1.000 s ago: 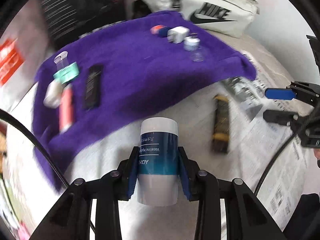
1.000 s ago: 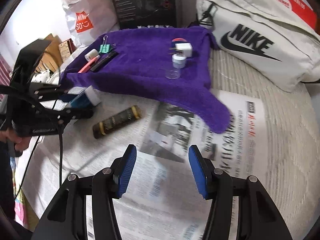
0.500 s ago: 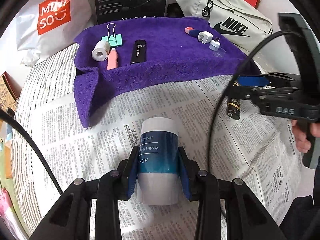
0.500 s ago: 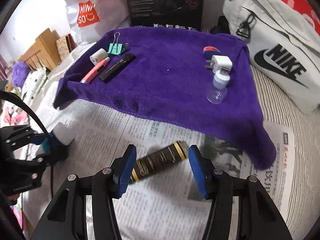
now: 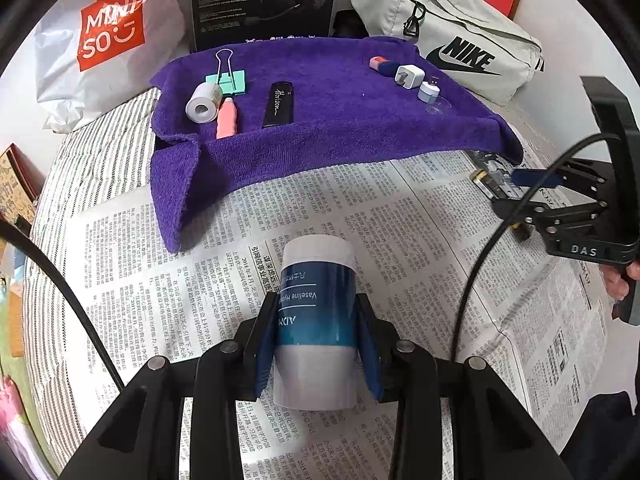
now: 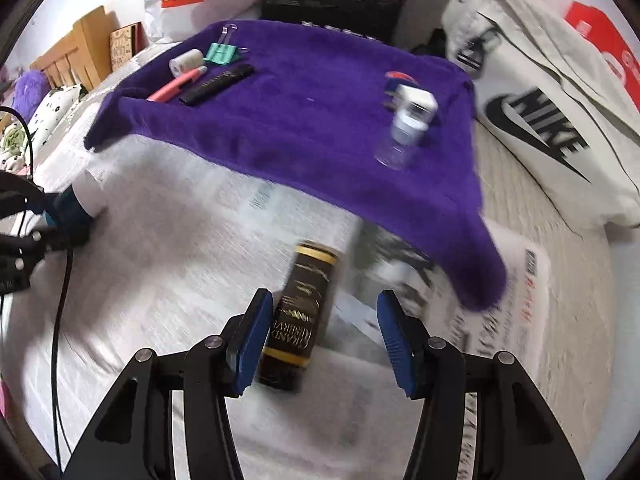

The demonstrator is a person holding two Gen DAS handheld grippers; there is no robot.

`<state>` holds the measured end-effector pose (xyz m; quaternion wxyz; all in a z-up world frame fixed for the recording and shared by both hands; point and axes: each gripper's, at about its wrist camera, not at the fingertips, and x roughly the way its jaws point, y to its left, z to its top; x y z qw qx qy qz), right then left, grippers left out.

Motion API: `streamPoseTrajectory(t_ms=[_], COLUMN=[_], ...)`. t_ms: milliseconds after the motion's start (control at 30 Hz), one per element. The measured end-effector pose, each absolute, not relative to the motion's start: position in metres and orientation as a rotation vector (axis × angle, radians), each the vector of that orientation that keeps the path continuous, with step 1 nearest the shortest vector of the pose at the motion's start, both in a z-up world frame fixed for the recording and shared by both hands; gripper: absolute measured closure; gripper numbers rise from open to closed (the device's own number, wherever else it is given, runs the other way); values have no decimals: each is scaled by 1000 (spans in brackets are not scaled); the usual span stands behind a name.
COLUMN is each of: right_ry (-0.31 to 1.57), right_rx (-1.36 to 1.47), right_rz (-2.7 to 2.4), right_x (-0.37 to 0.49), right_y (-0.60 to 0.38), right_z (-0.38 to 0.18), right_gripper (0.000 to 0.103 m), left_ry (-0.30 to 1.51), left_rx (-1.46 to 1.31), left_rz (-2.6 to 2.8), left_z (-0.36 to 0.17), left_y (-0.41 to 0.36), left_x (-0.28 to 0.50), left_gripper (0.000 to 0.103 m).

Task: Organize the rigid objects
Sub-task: 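Lift the Vaseline bottle with the left tool while the right tool grasps the Grand Reserve box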

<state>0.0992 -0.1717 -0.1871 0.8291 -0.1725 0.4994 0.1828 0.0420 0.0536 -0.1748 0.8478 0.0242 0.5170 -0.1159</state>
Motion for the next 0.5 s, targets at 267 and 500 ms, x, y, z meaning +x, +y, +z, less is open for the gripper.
streamPoseTrajectory(t_ms=[267,500], right_ry=[1041,1055], right_rx=[-303,-232], right_rz=[505,506], right_x=[91,95], right_y=[-172,-177], right_z=[-193,-193], right_gripper=[59,80], left_ry=[1096,1101], left_rx=[48,64], left_rz=[-235,-226], left_z=[-175,-176], left_y=[53,51], left_x=[44,45], left_gripper=[68,68])
